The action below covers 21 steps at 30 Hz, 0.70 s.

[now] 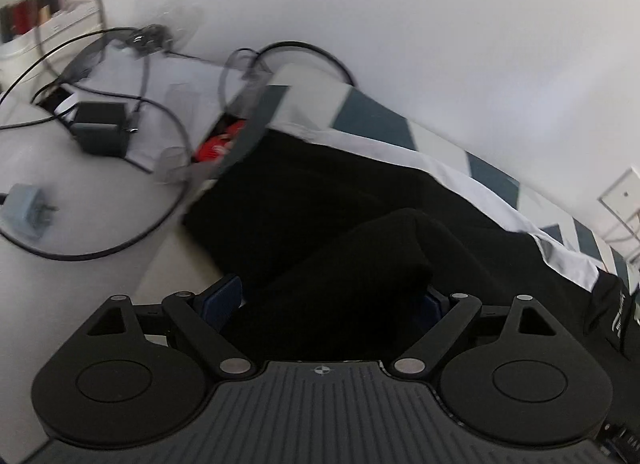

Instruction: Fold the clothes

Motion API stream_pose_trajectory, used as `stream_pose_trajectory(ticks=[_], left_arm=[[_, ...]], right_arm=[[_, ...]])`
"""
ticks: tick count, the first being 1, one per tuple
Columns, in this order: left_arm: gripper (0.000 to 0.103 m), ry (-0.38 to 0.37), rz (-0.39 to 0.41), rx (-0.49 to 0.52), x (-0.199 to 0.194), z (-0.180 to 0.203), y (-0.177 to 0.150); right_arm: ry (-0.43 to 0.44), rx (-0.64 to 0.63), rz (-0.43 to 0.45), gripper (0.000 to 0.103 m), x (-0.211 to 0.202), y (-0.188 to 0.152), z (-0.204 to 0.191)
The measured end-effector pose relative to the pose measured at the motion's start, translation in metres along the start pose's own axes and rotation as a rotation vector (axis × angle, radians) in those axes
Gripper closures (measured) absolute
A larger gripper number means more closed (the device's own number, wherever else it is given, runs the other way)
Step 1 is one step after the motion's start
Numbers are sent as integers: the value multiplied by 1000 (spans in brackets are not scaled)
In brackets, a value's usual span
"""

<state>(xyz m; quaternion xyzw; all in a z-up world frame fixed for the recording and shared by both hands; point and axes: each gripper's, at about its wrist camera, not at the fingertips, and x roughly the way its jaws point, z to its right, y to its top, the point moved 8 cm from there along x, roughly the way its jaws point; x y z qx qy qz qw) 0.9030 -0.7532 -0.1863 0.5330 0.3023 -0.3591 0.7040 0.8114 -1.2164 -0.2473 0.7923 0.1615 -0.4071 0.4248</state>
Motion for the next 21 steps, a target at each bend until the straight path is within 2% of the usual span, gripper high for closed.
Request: stream_pose_trajectory(ticks=[2,7,11,15,17,19,21], left_arm=[[14,35,17,2,-3,-8,3],[13,59,12,-52,17,-16,9],[13,69,6,-74,21,-9,1],[11,63,10,-76,16,-5,-9],[11,58,7,-97,12,-11,-12],[11,51,0,-137,8,-20,-16],[11,37,-8,-195,1,-30,-20]], right_arm=[[-12,-140,2,14,2,-5,-21],[40,-450,16,1,10,-23,-85],[117,-724,62,1,21,-42,-145],[137,-1037,157,1,36,-66,-200],[164,-1102,206,1,41,-69,-221],[205,-1095,190,3,48,-65,-235],[285,-1043,128,19,55,-59,-247]])
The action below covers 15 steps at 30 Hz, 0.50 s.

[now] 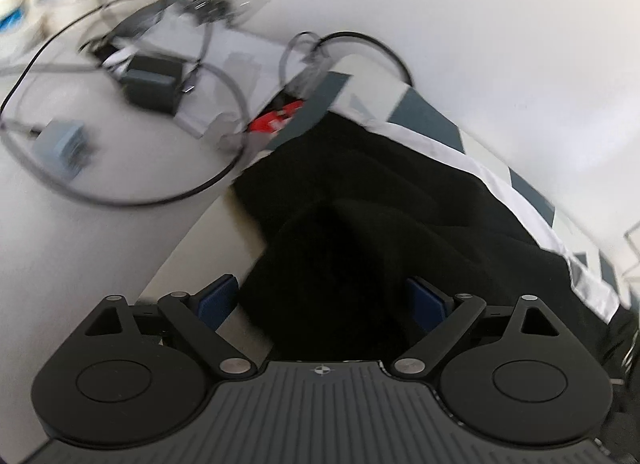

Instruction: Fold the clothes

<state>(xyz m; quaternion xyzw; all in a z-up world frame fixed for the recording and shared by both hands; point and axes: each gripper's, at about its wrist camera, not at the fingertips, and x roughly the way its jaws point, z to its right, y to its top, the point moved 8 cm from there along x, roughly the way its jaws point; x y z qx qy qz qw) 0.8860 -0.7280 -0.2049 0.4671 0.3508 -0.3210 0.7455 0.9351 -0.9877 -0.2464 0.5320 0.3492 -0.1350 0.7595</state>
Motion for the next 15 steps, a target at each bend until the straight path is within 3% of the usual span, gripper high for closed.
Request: stream_pose_trajectory(ticks=[1,2,5,9,15], left_arm=[[11,-11,-6,-33,-4,-6,-1],[11,-26,-11,-65,-9,-11,-3],[11,-83,-24,-163,-26,-25,-10],[11,-122,-7,-249,-50,-43,-26],[11,-189,-149,-338,-71,-61,-73]], right_arm=[[74,62,-9,44,3,5,1],[119,124,-18,61,5,8,3],[102,146,-23,92,0,8,10],[158,93,-7,96,-17,-5,11],[290,207,-82,97,-50,-29,15]])
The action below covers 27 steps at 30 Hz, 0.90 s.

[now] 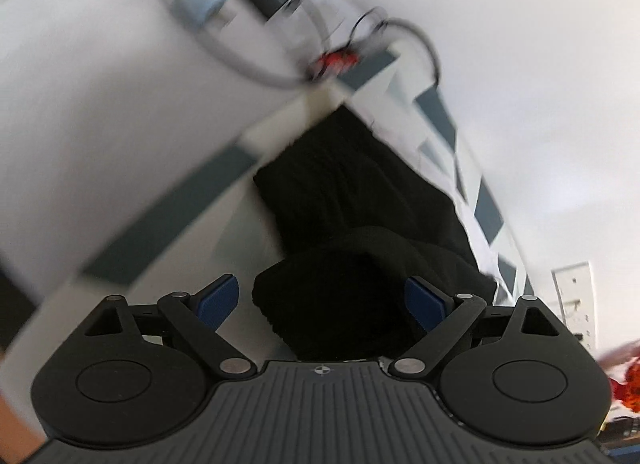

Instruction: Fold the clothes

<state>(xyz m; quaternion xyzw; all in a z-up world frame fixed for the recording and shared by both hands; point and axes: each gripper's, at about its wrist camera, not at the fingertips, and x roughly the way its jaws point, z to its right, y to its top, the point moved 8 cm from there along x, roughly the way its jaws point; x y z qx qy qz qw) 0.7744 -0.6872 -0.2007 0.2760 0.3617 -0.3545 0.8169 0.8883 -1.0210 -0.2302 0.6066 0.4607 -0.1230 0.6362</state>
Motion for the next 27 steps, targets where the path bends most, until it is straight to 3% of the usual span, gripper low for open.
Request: stream_pose_trajectory(ticks=[4,8,13,15,19,21,22,27], left_arm=[[11,-46,49,-81,-33,-16,-16],[11,-123,69,-124,-61,-12,-24],[11,-273,33,-203,-49,8,-28],[11,-275,12,-224,-27,12,-28],[11,-197,-38,-257,19,11,-30],[11,-178,-42,-270,28,10,-32],[11,-170,-41,-268,31,11,-31],[11,-189,-53,-240,32,20,-27]], right_arm=[[53,43,-19,91,-17,-19,-7],[110,146,-24,57,-28,-23,-9],[126,216,1,54,-36,-23,-8],[110,219,2,55,-36,-24,-7],[98,227,18,62,-39,-23,-2],[85,209,10,82,-36,-23,-1],[96,211,7,98,-37,-22,-2],[145,247,120,102,-69,-15,-2]])
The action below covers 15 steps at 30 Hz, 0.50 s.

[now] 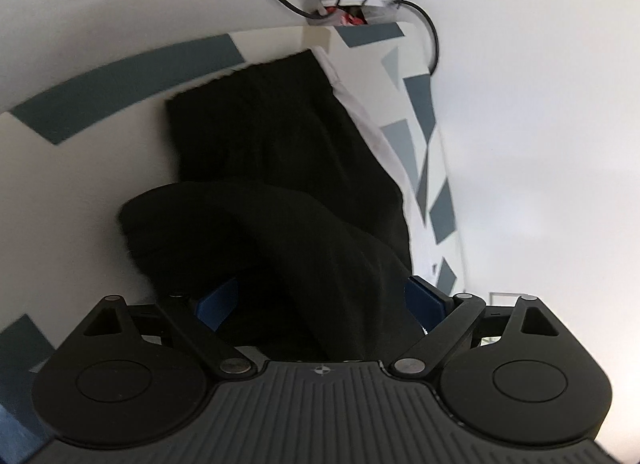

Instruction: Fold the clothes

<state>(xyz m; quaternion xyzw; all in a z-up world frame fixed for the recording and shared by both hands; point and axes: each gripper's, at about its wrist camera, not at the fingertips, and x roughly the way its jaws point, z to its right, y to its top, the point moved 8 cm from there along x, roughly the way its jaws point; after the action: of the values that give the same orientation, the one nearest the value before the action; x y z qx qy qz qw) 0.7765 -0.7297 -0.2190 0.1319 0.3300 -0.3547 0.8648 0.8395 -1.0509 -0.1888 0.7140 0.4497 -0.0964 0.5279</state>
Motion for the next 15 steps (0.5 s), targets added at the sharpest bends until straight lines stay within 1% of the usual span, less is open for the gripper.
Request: stream_pose_trajectory(ticks=[3,6,7,8,9,10,11,12,15], left_arm=[[11,-26,-29,-48,3,0,-3],[11,-52,-54,-97,9,-2,-6],[13,-56,-59,-113,11,-4,-7],[19,-58,-60,-127,13,-6,-7],[45,-57,-60,-136,16,-7,-8],[74,-50,-66,-140,18,-9,-9],[85,-37,-76,-145,20,-10,-10],[94,-20,-75,-135,20,-8,-11],[96,40,-41,-40,12,9,-9]], right_arm=[[28,77,85,102,-25,9,8],[24,134,154,102,-43,17,19],[21,144,165,102,-47,19,23],[20,154,173,102,-50,21,26],[18,161,181,102,-53,23,28],[15,165,186,102,-54,24,30],[9,168,190,102,-55,25,32],[2,171,192,102,-56,26,34],[-8,184,197,102,-55,29,37]])
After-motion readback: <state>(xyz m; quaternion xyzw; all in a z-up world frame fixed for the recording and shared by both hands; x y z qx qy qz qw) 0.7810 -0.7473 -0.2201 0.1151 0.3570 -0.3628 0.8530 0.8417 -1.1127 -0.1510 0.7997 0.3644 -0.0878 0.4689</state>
